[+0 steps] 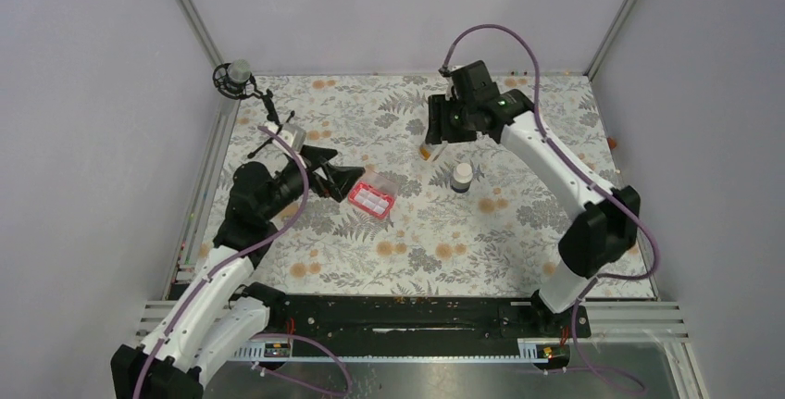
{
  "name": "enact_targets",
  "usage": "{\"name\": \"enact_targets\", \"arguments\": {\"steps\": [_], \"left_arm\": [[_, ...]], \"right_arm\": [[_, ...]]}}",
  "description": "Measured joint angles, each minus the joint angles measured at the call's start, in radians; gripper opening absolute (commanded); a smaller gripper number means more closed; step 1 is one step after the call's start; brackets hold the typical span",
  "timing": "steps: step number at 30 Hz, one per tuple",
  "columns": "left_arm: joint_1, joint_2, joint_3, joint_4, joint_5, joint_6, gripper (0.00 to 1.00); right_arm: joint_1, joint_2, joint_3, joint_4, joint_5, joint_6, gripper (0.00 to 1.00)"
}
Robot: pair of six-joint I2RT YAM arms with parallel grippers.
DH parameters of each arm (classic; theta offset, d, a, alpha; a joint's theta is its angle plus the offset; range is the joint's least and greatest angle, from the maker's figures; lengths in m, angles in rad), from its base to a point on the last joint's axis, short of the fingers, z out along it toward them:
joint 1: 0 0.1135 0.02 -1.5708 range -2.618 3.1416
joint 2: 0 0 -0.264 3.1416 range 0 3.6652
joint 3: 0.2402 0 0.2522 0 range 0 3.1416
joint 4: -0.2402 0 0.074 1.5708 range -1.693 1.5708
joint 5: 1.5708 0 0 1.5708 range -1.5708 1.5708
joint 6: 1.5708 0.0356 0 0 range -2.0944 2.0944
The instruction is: Sort the pills into containers
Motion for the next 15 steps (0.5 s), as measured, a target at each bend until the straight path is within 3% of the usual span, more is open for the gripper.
{"name": "enact_targets", "arguments": {"steps": [6,15], "left_arm": [[-0.066,0.113,0.013,0.067,0.061,0.058,0.97],[-0.196,0.3,0.095,0.114,0.147,0.153,0.97]], "right_arm": [[0.0,-0.136,0.012,-0.088,-0.208,0.077,0.39],[0.002,-0.214,-0.084,-0.114,-0.436,0.234,0.38]]}}
